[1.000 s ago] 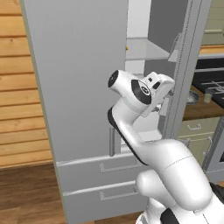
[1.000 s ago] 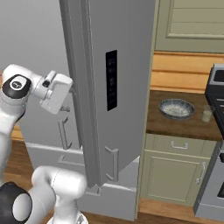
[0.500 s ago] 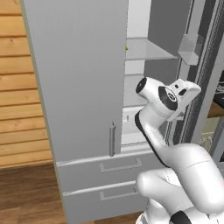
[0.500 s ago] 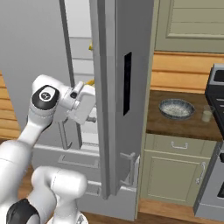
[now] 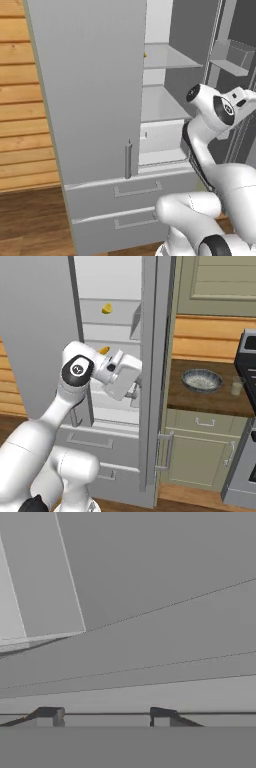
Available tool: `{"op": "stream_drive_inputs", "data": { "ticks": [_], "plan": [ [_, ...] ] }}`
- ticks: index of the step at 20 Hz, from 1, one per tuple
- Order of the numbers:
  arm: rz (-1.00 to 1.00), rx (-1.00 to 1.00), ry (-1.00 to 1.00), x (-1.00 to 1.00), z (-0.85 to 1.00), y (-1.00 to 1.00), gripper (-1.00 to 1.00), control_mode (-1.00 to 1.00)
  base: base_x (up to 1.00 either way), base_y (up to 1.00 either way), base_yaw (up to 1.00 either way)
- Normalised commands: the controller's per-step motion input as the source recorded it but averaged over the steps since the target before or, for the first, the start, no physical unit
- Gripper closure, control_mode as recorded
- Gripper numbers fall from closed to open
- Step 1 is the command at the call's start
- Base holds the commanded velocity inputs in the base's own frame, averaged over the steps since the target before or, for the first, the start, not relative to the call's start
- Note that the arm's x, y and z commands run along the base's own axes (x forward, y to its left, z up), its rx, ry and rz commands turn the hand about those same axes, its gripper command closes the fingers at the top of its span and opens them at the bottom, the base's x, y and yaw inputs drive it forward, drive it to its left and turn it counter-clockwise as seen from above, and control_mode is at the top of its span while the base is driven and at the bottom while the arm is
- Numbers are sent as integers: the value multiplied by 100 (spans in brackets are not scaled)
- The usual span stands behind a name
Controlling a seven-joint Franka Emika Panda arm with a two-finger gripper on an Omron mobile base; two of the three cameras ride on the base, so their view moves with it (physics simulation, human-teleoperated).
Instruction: Grab a lemon wedge from the fridge and one ice cube from the ice bowl, and put them in the glass of lemonade.
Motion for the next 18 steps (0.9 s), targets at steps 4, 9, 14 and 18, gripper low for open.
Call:
{"op": "stream_drive_inputs", "data": {
  "ticks": [4, 9, 14, 18],
  "plan": [
    [1, 7, -13, -6, 13, -67, -100, -100, 0, 0, 0],
    [18, 2, -28, -68, 9, 20, -100, -100, 0, 0, 0],
    [26, -1, -12, -56, 58, 70, -100, -100, 0, 0, 0],
    [19, -3, -17, -54, 51, 91, -100, -100, 0, 0, 0]
  ]
}}
